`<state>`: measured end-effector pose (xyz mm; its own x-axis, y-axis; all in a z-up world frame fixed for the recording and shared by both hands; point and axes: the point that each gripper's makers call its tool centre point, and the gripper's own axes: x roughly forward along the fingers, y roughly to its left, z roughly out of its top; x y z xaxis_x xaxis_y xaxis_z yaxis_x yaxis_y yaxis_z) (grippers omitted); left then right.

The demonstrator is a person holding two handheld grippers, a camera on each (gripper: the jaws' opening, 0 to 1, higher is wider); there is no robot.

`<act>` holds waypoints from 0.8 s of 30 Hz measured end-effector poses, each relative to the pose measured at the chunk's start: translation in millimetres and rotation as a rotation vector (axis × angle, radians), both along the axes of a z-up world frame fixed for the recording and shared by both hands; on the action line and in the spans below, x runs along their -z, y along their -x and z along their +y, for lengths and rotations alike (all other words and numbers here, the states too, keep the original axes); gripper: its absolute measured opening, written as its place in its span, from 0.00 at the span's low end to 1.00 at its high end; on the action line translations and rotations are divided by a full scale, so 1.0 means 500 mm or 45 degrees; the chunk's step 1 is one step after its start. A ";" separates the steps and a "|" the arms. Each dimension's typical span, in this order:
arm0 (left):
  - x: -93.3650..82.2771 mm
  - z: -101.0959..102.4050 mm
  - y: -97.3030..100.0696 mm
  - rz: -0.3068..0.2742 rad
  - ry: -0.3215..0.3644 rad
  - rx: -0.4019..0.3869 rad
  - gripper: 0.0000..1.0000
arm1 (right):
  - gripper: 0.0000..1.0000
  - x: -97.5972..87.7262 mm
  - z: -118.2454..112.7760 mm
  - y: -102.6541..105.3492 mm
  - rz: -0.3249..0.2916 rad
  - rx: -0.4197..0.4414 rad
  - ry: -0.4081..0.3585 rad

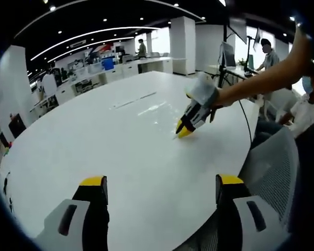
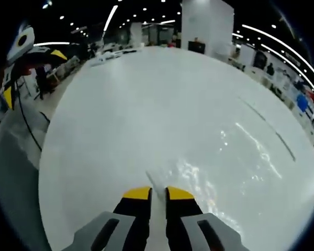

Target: Open the resealable bag by pulling the two sides of the seal apart until the entire bag opening is separated and visibly accessible.

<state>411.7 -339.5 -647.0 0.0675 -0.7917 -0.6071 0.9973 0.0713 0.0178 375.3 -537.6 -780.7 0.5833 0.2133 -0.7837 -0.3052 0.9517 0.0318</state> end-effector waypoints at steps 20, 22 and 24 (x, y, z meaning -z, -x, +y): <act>0.013 -0.003 0.023 -0.020 -0.051 0.074 0.78 | 0.01 -0.019 0.088 0.021 0.013 -0.235 -0.120; 0.016 -0.004 0.032 -0.025 -0.054 0.101 0.77 | 0.01 -0.026 0.106 0.029 0.019 -0.275 -0.119; 0.022 -0.006 0.034 -0.024 -0.052 0.098 0.77 | 0.01 -0.034 0.120 0.033 0.012 -0.287 -0.149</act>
